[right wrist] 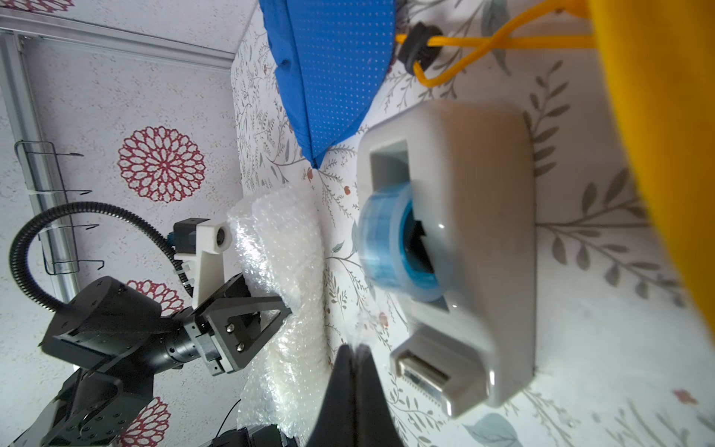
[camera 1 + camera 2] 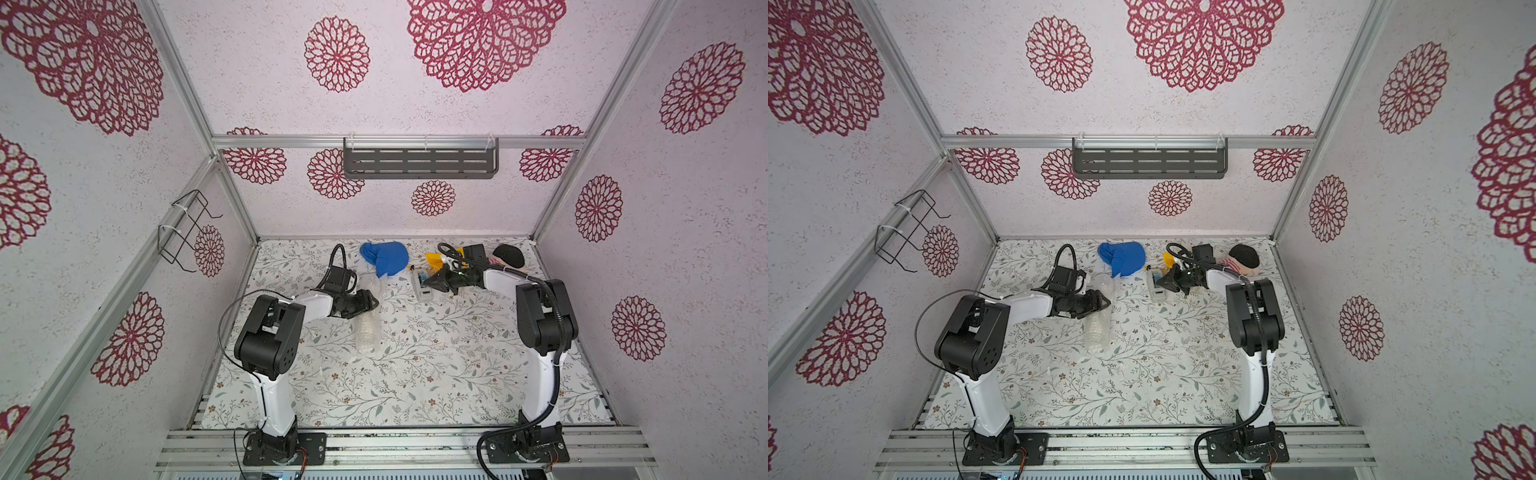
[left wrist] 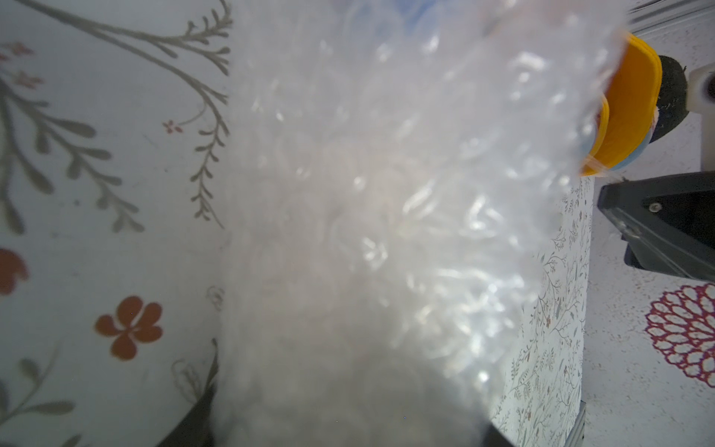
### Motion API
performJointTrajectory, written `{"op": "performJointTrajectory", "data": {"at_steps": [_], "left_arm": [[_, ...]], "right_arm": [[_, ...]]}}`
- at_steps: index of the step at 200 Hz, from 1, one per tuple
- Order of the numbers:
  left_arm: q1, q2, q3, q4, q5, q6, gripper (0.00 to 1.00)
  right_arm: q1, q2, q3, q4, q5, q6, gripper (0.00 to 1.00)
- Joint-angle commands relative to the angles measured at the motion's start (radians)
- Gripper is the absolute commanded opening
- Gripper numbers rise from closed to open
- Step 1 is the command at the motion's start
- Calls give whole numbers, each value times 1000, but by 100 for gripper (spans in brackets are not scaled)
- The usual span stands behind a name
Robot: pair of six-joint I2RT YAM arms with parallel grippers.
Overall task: Wrap vases in bubble wrap
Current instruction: Tear off the tape using the Tape Cutter.
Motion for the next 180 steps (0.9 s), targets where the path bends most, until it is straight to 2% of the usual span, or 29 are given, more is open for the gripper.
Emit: {"op": "performJointTrajectory", "data": {"at_steps": [1,62,180], "left_arm": [[-5,20,23,-9,14,23,8],[-5,22,24,-11,15,23,8],[-5,21,26,-14,14,25,8]], "right_arm": [[-9,-85,0,-4,-47,-5,0],[-9,-126,-45,-21,-40,-26,0],[-9,-247,-232,-10,-26,-49,0]]}}
